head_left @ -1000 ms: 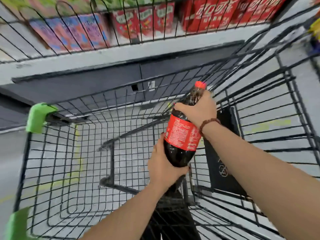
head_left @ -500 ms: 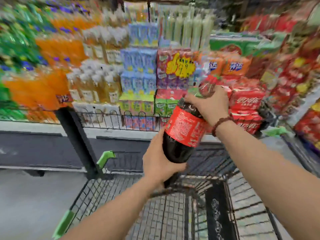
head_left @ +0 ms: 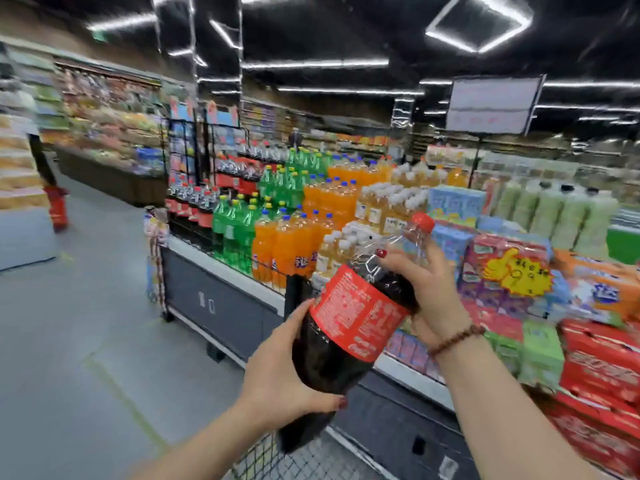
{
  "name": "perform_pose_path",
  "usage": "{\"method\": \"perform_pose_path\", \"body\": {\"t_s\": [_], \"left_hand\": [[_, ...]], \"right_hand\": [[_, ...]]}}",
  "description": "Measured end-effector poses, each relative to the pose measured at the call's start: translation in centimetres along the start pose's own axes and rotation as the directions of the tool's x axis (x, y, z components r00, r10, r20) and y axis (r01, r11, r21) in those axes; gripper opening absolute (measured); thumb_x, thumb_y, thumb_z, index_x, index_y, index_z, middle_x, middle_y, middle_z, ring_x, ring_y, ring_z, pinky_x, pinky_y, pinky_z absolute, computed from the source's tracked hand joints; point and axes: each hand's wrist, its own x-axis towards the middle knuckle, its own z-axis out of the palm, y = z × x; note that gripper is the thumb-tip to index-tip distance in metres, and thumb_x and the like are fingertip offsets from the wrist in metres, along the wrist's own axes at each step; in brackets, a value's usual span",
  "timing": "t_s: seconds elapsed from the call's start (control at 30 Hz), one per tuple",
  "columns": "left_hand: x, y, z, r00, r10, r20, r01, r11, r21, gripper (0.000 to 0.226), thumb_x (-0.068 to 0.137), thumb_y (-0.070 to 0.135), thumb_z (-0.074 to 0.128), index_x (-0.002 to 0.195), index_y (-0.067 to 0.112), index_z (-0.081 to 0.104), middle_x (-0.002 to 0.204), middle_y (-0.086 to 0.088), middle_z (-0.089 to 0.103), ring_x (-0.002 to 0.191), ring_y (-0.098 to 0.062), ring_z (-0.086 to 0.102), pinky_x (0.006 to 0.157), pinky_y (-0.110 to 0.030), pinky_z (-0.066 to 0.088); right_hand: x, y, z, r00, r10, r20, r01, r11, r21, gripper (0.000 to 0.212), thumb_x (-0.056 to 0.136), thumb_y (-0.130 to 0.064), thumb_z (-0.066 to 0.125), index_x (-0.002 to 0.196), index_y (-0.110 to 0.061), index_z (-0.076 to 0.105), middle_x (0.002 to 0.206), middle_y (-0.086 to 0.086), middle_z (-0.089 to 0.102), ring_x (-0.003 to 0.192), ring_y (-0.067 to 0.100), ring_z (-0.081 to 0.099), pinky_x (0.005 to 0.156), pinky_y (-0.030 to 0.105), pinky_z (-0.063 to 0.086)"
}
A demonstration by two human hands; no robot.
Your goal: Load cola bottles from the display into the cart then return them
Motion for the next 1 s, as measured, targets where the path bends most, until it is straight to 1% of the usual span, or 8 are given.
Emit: {"method": "perform_pose_path", "body": {"t_s": [0.1, 0.17, 0.27, 0.4, 0.47, 0.63, 0.8, 1.0], "left_hand": [[-1.6, -2.7, -4.3, 0.994, -0.038, -0.098, 0.041, 0.999, 0.03, 0.119, 0.038, 0.046, 0.091, 0.141, 0.052, 0.031, 0.125, 0.023, 0.06, 0.119, -0.002, 0.056, 0.098, -0.038, 0.049], [-2.5, -4.4, -7.4, 0.984, -0.074, -0.164, 0.083, 0.996, 0.046, 0.115, 0.039, 0.041, 0.09, 0.136, 0.056, 0.032, 0.123, 0.026, 0.06, 0.117, 0.004, 0.056, 0.097, -0.034, 0.05], [-3.4, -7.7, -12.4, 0.953, -0.138, -0.269, 0.157, 0.986, 0.052, 0.113, 0.038, 0.039, 0.089, 0.134, 0.058, 0.032, 0.121, 0.03, 0.059, 0.113, 0.01, 0.055, 0.096, -0.028, 0.049], [-3.8, -13.1, -19.7, 0.912, -0.193, -0.362, 0.232, 0.97, 0.067, 0.115, 0.035, 0.044, 0.088, 0.133, 0.061, 0.03, 0.12, 0.032, 0.057, 0.113, 0.006, 0.055, 0.096, -0.031, 0.05], [-3.5, -15.9, -23.6, 0.894, -0.203, -0.4, 0.249, 0.966, 0.066, 0.116, 0.034, 0.044, 0.089, 0.133, 0.061, 0.029, 0.12, 0.029, 0.058, 0.114, 0.002, 0.057, 0.096, -0.034, 0.051], [-2.2, -22.2, -32.4, 0.854, -0.248, -0.457, 0.307, 0.95, 0.059, 0.115, 0.034, 0.045, 0.088, 0.133, 0.056, 0.03, 0.122, 0.025, 0.059, 0.115, -0.005, 0.058, 0.096, -0.039, 0.051], [0.6, -28.1, -37.6, 0.818, -0.293, -0.495, 0.349, 0.937, 0.023, 0.117, 0.034, 0.042, 0.089, 0.136, 0.051, 0.031, 0.126, 0.022, 0.057, 0.117, -0.008, 0.057, 0.097, -0.041, 0.05], [7.0, -37.1, -41.5, 0.782, -0.36, -0.509, 0.406, 0.914, -0.023, 0.117, 0.034, 0.038, 0.089, 0.134, 0.053, 0.032, 0.123, 0.025, 0.058, 0.116, -0.007, 0.057, 0.096, -0.04, 0.052]], "right_hand": [[0.7, 1.9, 6.2, 0.99, 0.049, 0.136, -0.053, 0.998, 0.027, 0.075, 0.059, -0.013, 0.083, 0.126, -0.023, 0.053, 0.108, 0.011, 0.067, 0.096, 0.031, 0.066, 0.074, 0.041, 0.054], [1.1, 3.3, 10.7, 0.979, 0.058, 0.194, -0.065, 0.998, 0.026, 0.073, 0.053, -0.016, 0.083, 0.12, -0.022, 0.055, 0.098, 0.007, 0.067, 0.089, 0.026, 0.065, 0.071, 0.037, 0.053], [2.2, 5.8, 17.9, 0.954, 0.052, 0.297, -0.06, 0.998, 0.018, 0.069, 0.052, -0.014, 0.084, 0.115, -0.023, 0.056, 0.093, 0.005, 0.066, 0.088, 0.026, 0.064, 0.076, 0.04, 0.054], [4.0, 9.0, 28.1, 0.912, 0.058, 0.406, -0.068, 0.998, 0.01, 0.051, 0.068, -0.002, 0.078, 0.107, -0.027, 0.057, 0.09, 0.001, 0.064, 0.085, 0.024, 0.064, 0.073, 0.039, 0.052], [4.9, 10.5, 33.3, 0.89, 0.06, 0.451, -0.078, 0.997, 0.022, 0.048, 0.068, -0.001, 0.078, 0.102, -0.028, 0.058, 0.09, 0.001, 0.065, 0.084, 0.023, 0.065, 0.074, 0.04, 0.053], [7.3, 14.2, 44.3, 0.856, 0.069, 0.513, -0.093, 0.995, 0.022, 0.05, 0.068, -0.002, 0.079, 0.109, -0.023, 0.058, 0.095, 0.004, 0.065, 0.095, 0.029, 0.065, 0.085, 0.047, 0.054], [11.4, 18.3, 52.4, 0.824, 0.083, 0.56, -0.094, 0.995, -0.009, 0.047, 0.066, -0.004, 0.081, 0.101, -0.026, 0.06, 0.099, 0.006, 0.069, 0.096, 0.028, 0.067, 0.084, 0.046, 0.056], [19.5, 25.1, 59.7, 0.805, 0.108, 0.583, -0.121, 0.993, -0.016, 0.071, 0.053, -0.015, 0.084, 0.119, -0.023, 0.057, 0.108, 0.01, 0.07, 0.099, 0.029, 0.068, 0.083, 0.046, 0.056]]}}
